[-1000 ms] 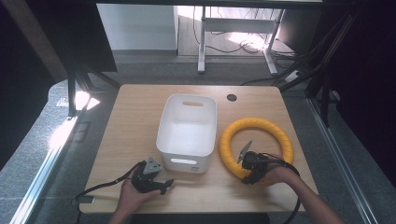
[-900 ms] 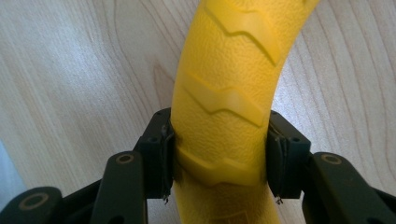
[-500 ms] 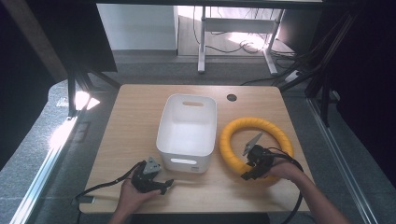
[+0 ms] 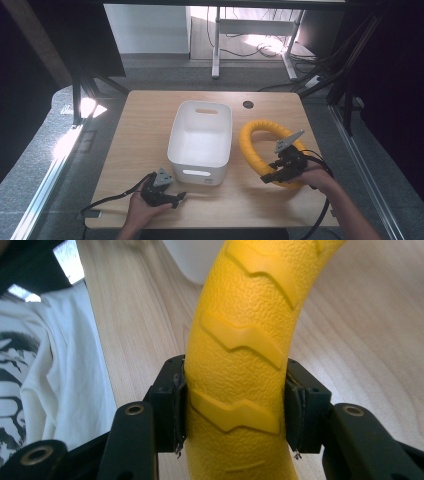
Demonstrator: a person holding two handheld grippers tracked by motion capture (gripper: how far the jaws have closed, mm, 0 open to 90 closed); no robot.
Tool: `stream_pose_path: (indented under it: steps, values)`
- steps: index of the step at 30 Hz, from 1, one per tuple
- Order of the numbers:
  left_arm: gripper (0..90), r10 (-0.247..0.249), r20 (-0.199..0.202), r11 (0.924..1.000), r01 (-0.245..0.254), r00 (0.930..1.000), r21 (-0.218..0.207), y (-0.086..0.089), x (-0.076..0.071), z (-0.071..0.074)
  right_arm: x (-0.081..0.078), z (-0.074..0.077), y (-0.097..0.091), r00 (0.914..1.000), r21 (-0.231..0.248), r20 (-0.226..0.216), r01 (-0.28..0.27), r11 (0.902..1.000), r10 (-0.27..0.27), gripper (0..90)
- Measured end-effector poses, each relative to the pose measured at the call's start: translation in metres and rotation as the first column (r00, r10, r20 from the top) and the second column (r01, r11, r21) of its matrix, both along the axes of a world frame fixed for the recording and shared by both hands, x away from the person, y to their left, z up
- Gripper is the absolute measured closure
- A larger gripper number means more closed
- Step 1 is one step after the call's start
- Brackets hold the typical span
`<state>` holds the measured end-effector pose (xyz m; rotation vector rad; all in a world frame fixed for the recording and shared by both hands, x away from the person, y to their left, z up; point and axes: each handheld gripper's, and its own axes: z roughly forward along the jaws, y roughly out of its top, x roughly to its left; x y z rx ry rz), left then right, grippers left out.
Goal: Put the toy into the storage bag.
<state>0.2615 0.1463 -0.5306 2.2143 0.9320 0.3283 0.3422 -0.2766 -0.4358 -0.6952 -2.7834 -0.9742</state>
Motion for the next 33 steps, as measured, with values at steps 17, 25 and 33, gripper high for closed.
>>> stream_pose_path:
  steps: [17,25,33]
  values:
    - [19.9,0.000,0.003,1.0000,0.000,1.0000,0.001,0.000,0.000,0.000,-0.001,0.030,-0.027,0.9910,0.167,0.087,0.086,0.9821,-0.102,51.3]
    - [20.0,0.004,0.003,1.0000,-0.004,1.0000,-0.006,0.000,0.000,0.000,-0.003,0.041,-0.038,0.9847,0.259,0.109,0.104,0.9603,-0.136,51.3]
    - [19.9,0.002,0.004,1.0000,-0.002,1.0000,-0.001,0.000,0.001,0.000,-0.005,0.051,-0.047,0.9792,0.327,0.126,0.111,0.9384,-0.159,51.3]
